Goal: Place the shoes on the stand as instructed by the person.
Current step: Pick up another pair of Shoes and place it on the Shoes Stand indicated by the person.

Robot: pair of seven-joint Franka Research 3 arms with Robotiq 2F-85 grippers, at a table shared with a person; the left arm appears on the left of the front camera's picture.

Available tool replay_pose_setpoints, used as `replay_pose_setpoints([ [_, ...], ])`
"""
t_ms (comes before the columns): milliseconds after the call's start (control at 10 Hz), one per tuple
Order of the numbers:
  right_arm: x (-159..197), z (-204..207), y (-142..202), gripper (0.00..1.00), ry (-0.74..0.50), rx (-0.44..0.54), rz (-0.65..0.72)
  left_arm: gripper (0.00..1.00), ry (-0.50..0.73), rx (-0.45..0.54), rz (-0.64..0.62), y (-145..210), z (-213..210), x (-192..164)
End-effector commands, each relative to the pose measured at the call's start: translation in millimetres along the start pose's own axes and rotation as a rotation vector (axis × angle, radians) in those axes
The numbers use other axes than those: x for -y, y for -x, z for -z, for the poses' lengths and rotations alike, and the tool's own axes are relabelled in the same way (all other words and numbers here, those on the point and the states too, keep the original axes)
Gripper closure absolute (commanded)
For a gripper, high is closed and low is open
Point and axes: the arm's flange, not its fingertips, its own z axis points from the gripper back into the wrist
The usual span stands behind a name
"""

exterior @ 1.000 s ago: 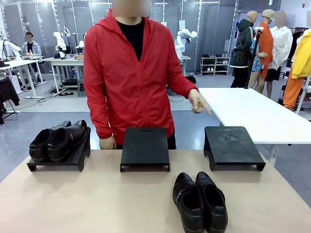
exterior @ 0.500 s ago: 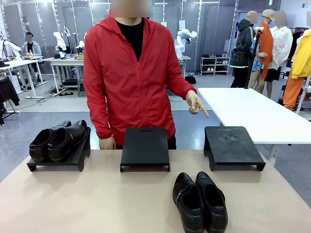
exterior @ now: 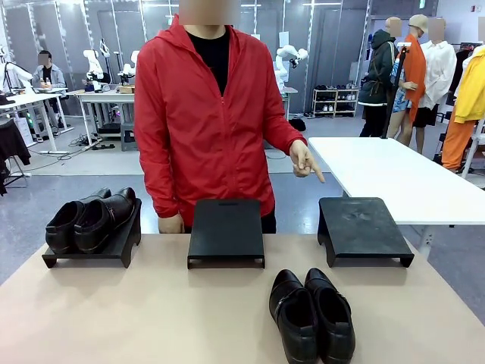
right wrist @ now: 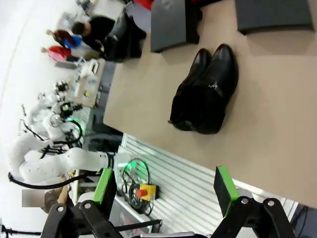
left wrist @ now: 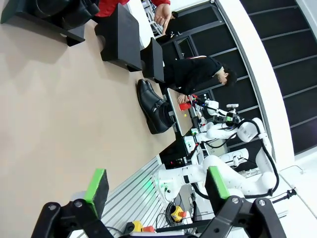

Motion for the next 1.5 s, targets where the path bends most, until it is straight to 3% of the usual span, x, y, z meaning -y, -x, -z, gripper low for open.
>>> replay_pose_setpoints([
  [0,-29.0,29.2,-40.7,0.0,0.076,-0.152,0.05,0.0,0.017,0.01,0.025,1.9,1.0,2.0],
  [500,-77.5,144.9,-90.9,0.0,0.339,-0.371,0.061,0.0,0.017,0.01,0.025,1.9,1.0,2.0],
  [1000,-79.6,273.1,-88.7,0.0,0.658,-0.369,0.029,0.0,0.017,0.01,0.025,1.9,1.0,2.0],
  [1400,-81.4,340.6,-75.4,0.0,0.754,-0.401,-0.033,0.0,0.017,0.01,0.025,1.9,1.0,2.0],
])
